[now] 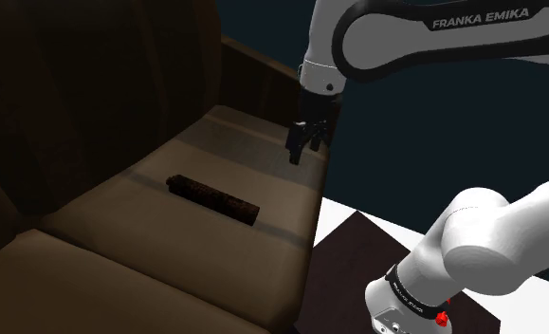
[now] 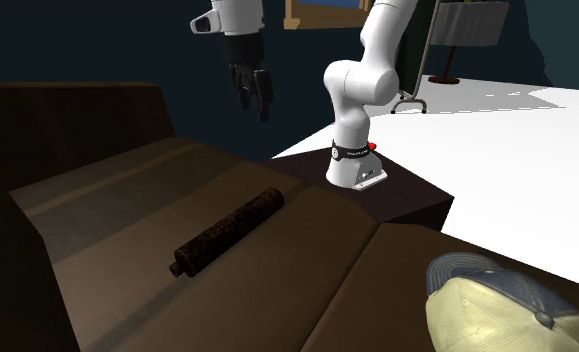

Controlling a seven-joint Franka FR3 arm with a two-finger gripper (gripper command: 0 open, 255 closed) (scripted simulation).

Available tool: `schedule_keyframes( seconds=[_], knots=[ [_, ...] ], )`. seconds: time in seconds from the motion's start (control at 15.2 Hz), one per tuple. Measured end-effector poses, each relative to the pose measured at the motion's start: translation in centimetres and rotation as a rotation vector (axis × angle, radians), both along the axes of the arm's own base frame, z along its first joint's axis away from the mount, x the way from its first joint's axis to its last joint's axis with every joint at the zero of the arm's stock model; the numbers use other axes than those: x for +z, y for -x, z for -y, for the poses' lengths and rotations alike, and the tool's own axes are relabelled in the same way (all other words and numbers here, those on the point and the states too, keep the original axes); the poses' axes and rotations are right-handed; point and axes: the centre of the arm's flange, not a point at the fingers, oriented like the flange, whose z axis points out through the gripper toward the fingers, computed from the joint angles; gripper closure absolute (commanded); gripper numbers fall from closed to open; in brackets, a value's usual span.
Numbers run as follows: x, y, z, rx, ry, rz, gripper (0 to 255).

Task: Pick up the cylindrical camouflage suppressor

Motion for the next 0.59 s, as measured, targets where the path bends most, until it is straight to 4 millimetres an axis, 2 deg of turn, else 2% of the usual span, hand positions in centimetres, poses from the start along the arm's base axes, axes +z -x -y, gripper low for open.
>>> schedule_keyframes(
  seconds=[0.59],
  knots=[
    [-6.0, -4.7, -8.3, 0.124, -0.015, 0.063, 0]
  ],
)
